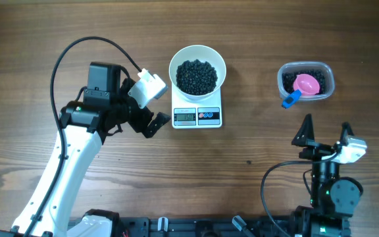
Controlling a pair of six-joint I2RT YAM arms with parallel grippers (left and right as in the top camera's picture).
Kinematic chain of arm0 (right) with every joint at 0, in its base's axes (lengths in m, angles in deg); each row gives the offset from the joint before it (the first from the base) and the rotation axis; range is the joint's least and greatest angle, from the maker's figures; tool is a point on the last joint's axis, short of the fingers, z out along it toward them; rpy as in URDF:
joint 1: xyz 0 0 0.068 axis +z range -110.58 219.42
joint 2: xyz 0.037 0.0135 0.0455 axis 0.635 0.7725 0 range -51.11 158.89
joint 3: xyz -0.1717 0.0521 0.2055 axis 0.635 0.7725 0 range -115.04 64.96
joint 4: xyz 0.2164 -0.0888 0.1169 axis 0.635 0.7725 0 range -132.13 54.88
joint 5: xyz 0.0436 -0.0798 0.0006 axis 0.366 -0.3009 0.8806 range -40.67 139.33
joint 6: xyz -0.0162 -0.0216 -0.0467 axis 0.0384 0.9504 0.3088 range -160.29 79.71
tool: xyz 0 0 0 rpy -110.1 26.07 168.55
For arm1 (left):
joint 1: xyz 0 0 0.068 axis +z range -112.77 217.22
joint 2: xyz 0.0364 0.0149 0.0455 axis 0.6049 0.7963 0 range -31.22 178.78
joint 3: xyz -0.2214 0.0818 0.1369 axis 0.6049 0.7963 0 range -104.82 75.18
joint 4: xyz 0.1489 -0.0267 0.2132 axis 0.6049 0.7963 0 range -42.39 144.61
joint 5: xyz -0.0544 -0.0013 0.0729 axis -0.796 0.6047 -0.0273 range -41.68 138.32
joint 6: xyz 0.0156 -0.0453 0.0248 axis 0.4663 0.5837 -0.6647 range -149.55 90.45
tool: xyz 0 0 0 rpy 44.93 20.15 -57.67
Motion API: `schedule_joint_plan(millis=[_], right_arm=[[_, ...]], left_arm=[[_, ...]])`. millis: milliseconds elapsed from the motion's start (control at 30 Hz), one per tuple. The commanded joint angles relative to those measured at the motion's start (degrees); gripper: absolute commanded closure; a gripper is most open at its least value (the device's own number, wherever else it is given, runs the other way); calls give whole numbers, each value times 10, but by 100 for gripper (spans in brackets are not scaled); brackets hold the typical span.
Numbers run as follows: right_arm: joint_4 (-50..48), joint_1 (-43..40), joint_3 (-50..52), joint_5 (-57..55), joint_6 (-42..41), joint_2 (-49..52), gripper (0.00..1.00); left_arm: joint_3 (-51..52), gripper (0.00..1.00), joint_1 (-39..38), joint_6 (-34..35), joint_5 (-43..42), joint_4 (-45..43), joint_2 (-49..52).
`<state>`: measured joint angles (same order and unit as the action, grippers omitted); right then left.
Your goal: Scoop item into bowl and weigh 150g on scale
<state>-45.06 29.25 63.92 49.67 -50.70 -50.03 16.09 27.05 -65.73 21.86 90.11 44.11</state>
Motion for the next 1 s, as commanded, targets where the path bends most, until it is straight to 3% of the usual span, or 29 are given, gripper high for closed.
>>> schedule_joint_plan(millis=[0,967], right_arm=[[9,2,7,-47,-5,-9,0],[19,2,7,-59,-5,-9,0]], left_arm=[[0,0,-2,-9,-5,0,-7],[0,0,-2,-9,-5,0,-7]])
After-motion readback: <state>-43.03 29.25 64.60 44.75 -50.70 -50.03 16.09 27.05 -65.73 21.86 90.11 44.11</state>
